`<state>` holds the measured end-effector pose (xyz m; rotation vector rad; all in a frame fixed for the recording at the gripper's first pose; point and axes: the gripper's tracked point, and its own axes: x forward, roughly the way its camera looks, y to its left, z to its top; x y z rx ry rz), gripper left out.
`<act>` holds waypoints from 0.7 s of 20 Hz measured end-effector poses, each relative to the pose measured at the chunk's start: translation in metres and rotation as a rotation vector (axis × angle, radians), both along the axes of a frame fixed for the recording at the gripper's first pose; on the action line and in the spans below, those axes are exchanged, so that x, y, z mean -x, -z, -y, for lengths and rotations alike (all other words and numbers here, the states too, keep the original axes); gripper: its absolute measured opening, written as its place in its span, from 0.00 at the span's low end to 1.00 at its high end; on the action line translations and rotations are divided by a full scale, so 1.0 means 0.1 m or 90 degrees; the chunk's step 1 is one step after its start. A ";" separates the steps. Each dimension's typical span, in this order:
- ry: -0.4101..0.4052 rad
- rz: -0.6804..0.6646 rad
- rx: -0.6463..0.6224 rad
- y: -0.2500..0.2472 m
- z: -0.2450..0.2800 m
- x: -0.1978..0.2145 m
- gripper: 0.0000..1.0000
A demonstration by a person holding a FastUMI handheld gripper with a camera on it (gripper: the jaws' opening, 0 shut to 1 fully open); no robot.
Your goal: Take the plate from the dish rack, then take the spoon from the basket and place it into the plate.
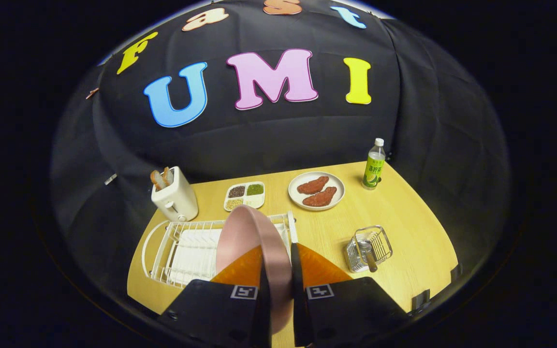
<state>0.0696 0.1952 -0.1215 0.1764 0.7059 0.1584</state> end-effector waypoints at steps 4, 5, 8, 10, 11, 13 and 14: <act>-0.012 -0.039 -0.063 0.18 0.34 0.47 0.22; -0.014 -0.050 -0.086 0.23 0.42 0.58 0.22; -0.039 -0.079 -0.131 0.46 0.71 0.82 0.22; -0.053 -0.104 -0.146 0.68 0.95 0.90 0.22; -0.056 -0.116 -0.150 0.80 1.09 0.92 0.22; -0.074 -0.144 -0.158 1.05 1.29 0.99 0.22; -0.088 -0.157 -0.158 1.23 1.37 0.97 0.22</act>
